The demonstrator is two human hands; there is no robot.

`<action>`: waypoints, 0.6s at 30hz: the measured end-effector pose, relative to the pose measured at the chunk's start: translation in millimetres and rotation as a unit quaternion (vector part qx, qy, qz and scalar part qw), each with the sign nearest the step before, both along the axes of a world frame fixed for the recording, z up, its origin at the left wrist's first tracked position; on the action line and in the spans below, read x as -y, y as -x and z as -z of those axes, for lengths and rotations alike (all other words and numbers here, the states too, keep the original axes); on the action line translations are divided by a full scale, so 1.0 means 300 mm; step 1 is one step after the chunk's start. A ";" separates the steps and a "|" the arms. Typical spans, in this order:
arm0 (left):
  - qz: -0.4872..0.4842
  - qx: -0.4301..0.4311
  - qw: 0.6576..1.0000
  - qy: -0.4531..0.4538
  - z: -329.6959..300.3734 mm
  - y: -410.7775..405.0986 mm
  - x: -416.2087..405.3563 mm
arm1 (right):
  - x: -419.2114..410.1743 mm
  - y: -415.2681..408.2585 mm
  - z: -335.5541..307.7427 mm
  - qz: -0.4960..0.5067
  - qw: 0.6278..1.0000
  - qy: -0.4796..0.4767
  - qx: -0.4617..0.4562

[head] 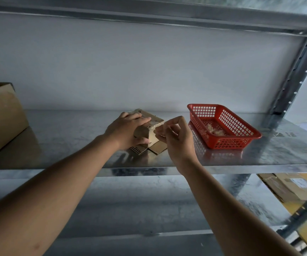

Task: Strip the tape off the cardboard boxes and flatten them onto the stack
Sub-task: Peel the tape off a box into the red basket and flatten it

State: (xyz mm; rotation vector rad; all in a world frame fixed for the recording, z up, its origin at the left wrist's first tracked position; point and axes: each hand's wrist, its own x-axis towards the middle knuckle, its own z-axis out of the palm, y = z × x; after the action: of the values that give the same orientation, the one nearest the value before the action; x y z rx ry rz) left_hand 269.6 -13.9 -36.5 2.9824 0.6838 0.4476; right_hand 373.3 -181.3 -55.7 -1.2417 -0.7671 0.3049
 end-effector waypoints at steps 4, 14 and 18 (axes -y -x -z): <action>-0.006 -0.005 1.000 -0.001 0.004 -0.006 0.001 | -0.007 0.003 0.016 0.028 0.998 0.026 0.044; -0.043 0.056 0.996 -0.051 0.055 -0.069 0.007 | -0.012 0.043 0.057 0.199 0.927 0.117 0.297; -0.071 0.069 0.992 -0.077 0.079 -0.111 0.043 | -0.010 0.027 0.038 0.223 0.930 0.177 0.232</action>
State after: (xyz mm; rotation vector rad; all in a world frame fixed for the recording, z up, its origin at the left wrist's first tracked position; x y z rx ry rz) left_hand 302.9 -26.9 -60.2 3.0165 0.8901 0.7394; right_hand 365.3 -178.3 -67.2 -1.8254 -0.8220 -0.2472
